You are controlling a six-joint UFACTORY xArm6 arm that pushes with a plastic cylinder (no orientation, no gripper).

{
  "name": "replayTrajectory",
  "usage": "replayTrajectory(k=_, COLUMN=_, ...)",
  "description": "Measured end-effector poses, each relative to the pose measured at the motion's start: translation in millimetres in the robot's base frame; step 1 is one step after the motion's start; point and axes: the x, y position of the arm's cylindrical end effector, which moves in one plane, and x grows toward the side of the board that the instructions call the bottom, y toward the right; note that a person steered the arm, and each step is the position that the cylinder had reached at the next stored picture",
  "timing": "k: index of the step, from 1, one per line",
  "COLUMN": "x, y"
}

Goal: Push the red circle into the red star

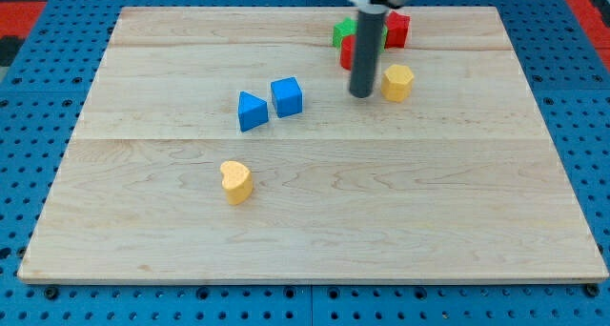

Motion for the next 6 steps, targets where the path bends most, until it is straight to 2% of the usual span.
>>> replayTrajectory(k=1, x=-33.5, y=-29.0)
replayTrajectory(k=3, x=-81.2, y=53.6)
replayTrajectory(k=4, x=-76.4, y=28.3)
replayTrajectory(k=5, x=-31.1, y=-0.8)
replayTrajectory(k=6, x=-2.7, y=2.8)
